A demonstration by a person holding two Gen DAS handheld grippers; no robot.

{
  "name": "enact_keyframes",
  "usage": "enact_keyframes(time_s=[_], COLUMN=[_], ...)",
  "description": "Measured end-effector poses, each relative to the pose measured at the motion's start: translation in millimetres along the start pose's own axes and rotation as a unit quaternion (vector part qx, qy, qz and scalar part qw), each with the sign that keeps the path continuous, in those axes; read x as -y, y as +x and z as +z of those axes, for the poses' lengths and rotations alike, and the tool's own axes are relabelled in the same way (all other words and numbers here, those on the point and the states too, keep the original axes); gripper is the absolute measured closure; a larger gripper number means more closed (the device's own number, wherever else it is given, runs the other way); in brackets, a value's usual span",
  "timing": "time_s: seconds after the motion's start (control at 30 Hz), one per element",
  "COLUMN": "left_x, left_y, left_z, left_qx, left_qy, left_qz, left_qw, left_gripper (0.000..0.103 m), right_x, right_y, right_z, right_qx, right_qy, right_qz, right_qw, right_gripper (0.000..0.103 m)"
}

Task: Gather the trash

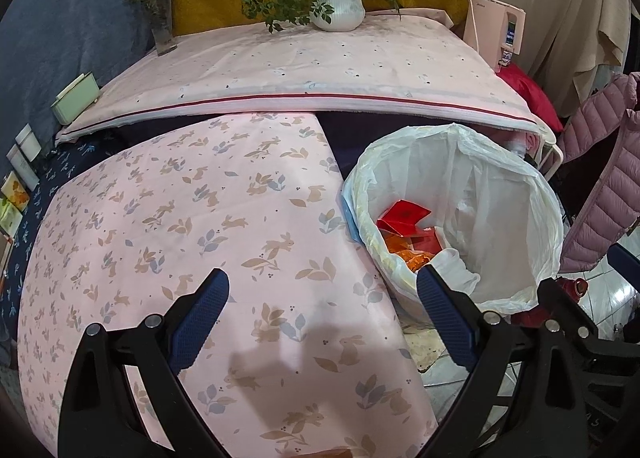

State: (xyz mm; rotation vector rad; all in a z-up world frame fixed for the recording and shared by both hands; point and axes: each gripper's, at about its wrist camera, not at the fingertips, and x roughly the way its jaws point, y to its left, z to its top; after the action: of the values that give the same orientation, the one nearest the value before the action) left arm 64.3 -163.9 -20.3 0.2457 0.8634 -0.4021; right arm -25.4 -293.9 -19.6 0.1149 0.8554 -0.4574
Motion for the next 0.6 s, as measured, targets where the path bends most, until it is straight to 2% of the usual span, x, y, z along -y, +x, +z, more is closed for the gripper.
enact_keyframes(time_s=[0.6], left_x=[-0.7], left_y=[-3.0], left_z=[-1.1], left_qx=[0.004], left_qy=[-0.003], left_qz=[0.005], left_qw=[1.0], left_gripper=[0.013], right_x=[-4.8], right_y=[-0.1], right_z=[-2.4], right_qx=[0.001], right_qy=[-0.004], right_qz=[0.001], right_qw=[1.0], right_gripper=[0.012])
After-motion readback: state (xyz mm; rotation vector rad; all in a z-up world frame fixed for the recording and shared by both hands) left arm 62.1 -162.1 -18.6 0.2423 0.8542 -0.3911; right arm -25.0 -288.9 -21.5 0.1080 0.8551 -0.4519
